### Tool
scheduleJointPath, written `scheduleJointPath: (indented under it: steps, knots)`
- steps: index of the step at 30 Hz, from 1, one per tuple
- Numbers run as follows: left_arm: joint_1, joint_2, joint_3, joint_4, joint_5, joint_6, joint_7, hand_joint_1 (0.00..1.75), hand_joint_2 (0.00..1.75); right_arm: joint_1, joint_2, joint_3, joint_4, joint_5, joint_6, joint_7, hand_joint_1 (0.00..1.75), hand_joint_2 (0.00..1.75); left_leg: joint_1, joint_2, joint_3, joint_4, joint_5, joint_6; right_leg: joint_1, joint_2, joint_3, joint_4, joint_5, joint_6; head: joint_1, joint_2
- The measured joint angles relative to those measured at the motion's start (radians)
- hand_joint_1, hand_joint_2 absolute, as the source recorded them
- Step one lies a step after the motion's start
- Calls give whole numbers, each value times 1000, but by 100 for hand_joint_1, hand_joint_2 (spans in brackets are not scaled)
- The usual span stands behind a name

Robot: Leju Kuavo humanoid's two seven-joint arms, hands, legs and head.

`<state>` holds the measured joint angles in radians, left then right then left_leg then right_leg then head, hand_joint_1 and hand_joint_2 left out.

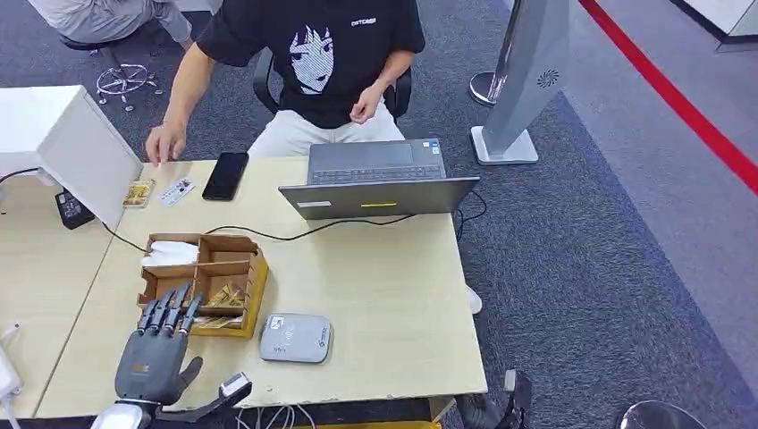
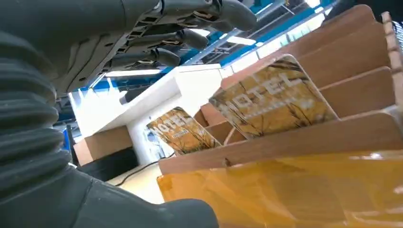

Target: Pass the card to the sensor for recognition and then transmit it.

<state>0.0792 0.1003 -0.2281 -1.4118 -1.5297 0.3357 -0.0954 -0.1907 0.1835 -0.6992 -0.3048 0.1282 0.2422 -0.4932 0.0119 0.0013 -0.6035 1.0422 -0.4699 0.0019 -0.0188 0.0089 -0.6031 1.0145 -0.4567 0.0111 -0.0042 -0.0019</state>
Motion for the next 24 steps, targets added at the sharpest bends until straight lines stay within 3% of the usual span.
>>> scheduleJointPath:
  steps: [6,24]
  knots:
    - [-9,-21,25,6,-3,32,-5,0,175,0,2,1,0,1,0,0,0,175,0,0,0,0,0,0,0,0,0,0,0,0,0,0]
    - [-31,-55,53,66,-4,40,-24,0,175,0,5,8,0,1,4,0,0,175,0,0,0,0,0,0,0,0,0,0,0,0,0,0]
